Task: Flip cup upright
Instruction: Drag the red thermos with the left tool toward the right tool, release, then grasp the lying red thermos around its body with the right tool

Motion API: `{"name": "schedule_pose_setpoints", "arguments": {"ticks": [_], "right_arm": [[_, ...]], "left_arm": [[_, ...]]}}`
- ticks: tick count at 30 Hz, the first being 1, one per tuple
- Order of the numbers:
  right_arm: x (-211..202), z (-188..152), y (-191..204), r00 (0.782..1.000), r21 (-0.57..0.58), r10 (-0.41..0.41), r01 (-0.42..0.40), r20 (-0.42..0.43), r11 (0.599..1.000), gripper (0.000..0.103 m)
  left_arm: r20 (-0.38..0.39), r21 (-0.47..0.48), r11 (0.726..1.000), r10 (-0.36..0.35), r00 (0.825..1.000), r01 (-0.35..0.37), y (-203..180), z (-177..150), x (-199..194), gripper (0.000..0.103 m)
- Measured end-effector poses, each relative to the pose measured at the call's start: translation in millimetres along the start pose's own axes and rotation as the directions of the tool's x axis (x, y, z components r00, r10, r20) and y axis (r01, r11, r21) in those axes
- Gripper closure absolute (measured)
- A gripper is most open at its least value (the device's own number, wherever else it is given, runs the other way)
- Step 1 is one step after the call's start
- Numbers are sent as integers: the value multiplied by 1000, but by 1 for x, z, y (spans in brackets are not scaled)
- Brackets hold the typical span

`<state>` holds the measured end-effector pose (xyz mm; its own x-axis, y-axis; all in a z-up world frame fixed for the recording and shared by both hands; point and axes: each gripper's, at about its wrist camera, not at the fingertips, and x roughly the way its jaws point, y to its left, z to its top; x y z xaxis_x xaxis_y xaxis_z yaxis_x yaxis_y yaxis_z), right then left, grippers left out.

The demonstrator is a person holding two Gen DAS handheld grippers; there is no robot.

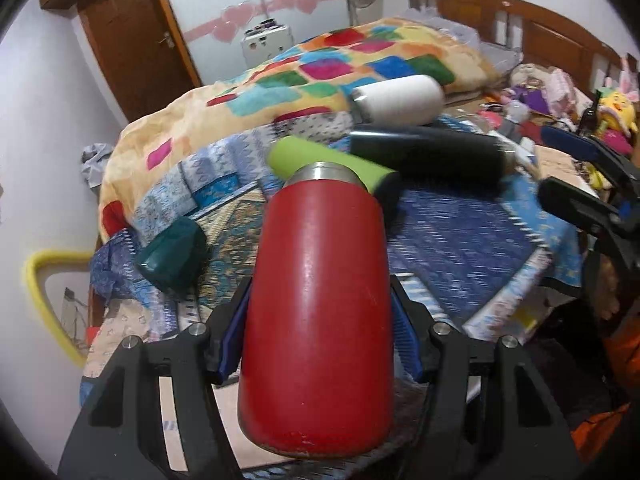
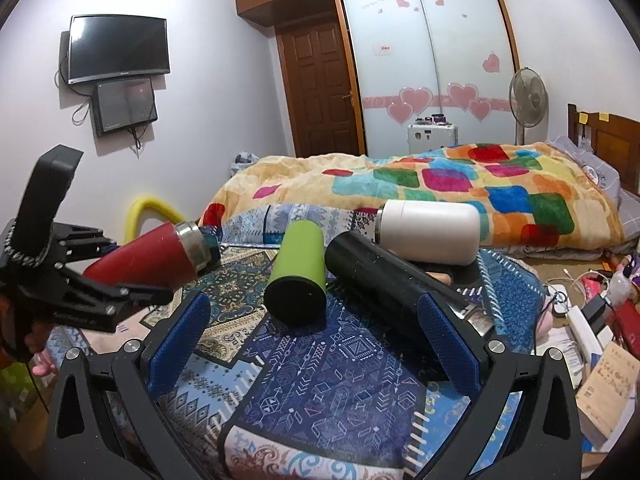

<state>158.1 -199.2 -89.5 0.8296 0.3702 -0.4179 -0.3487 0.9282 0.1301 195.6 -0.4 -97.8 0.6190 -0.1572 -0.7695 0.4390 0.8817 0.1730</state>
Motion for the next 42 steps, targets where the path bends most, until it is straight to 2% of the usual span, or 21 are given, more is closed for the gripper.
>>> {"name": "schedule_pose_setpoints", "arguments": {"ticks": [6,16,28,33,36,38,40,42], "right_arm": [[-12,-3,2,1000,-14,-14,14,6,1000,0],[-7,-26,-11,997,-10,-51,51,-54,999,0],[6,-37,-31,992,26,-76,79,-101,997,0],[4,-36,-33,992,38,-77,81,-97,996,0],[5,-36,-35,992,44,-78,82,-98,996,0],[8,-37,-35,991,43,-78,83,-107,996,0],[14,-41,-34,989,39,-77,82,-126,996,0],[23,-46,-32,986,43,-62,70,-154,997,0]], "left_arm": [[5,39,997,-69,998,68,-30,-4,4,41],[-25,63,979,-195,981,196,-62,-3,58,41],[-35,78,968,-235,971,237,-78,-2,77,40],[30,84,965,-251,968,248,-73,2,53,40],[112,69,975,-216,970,210,-58,2,28,40],[177,37,989,-146,973,142,-40,2,13,36],[169,9,996,-88,982,88,-18,0,17,33],[119,-11,999,-48,992,50,-1,-4,32,33]]}}
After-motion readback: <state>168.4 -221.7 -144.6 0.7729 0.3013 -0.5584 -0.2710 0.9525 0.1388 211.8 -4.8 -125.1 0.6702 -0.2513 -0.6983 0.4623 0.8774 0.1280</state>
